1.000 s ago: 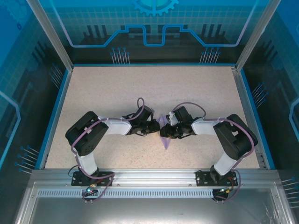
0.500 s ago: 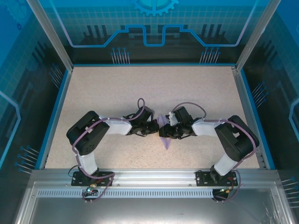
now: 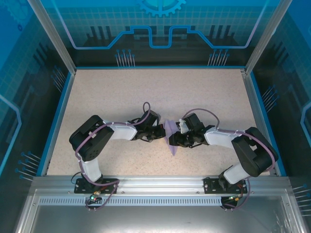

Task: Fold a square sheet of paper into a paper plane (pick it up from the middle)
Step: Fourth fold the wing at the center of the table.

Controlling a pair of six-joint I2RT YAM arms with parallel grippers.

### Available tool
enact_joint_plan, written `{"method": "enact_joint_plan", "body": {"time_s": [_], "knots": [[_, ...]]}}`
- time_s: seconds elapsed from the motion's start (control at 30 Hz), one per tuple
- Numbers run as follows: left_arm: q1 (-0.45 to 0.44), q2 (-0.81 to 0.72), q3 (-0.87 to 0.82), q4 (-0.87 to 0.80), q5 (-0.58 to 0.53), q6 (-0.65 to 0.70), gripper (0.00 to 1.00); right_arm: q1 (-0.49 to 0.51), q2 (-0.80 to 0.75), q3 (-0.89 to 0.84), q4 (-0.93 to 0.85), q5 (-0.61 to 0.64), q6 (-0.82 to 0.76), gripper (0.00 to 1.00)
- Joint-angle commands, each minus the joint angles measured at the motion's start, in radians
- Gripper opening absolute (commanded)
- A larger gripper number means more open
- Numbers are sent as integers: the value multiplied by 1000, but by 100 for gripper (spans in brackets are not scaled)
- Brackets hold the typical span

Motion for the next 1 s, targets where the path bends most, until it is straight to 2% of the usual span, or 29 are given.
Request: {"method": "enact_joint_plan", "body": {"time_s": [0.0, 0.2, 0.43, 0.97], "knots": [[19, 28, -17, -29, 0, 38, 0, -6, -38, -18, -50, 12, -10, 33], [21, 36, -19, -26, 0, 39, 0, 0, -30, -25, -45, -6, -10, 22], [20, 38, -21, -28, 1, 40, 0, 22, 0, 0, -58, -6, -24, 18], [21, 52, -32, -19, 8, 39, 0, 56, 60, 19, -22, -15, -22, 18]]}}
